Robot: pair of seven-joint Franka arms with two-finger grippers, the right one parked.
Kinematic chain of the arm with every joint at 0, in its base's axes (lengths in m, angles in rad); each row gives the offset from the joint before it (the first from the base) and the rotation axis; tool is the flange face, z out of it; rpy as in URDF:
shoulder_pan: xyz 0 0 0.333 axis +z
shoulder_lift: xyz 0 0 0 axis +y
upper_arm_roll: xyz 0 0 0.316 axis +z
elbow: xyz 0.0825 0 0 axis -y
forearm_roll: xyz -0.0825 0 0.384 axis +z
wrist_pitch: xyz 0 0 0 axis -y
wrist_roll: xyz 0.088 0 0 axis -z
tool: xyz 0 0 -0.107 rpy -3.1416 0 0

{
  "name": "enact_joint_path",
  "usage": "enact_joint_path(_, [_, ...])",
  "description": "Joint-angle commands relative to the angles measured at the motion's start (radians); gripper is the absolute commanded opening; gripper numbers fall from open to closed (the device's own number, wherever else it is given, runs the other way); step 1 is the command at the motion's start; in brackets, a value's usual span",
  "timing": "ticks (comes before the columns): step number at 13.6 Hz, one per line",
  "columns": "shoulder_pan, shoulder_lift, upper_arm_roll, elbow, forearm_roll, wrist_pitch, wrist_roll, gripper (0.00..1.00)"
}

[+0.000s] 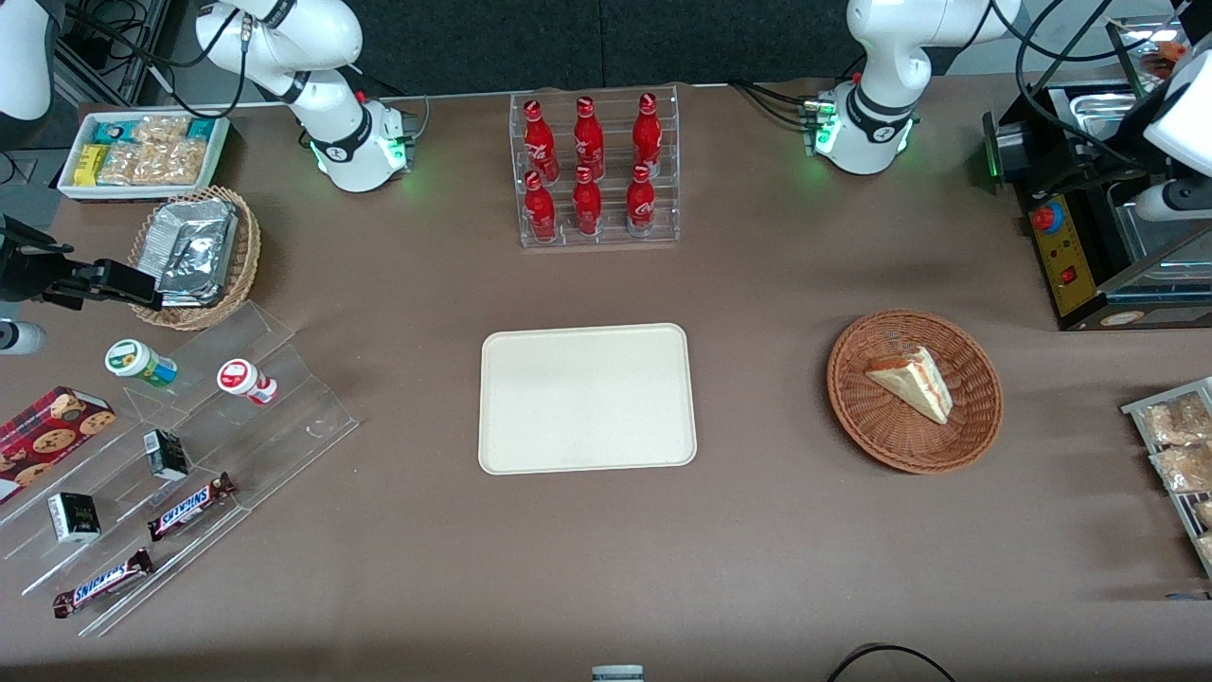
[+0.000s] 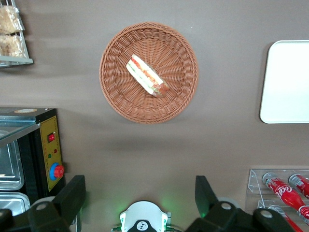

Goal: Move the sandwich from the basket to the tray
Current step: 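Move the left gripper over the sandwich in the wicker basket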

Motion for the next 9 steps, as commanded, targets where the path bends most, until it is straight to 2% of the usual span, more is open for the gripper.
enact_joint_path(1, [-0.002, 0.021, -0.007, 0.035, -0.009, -0.026, -0.007, 1.00])
enact_joint_path(3, [-0.001, 0.069, -0.009, 0.044, 0.010, -0.024, -0.043, 1.00])
enact_joint_path(6, [0.005, 0.132, -0.006, 0.036, 0.019, 0.023, -0.195, 1.00])
enact_joint_path(9, [0.013, 0.158, 0.003, -0.049, 0.001, 0.106, -0.351, 1.00])
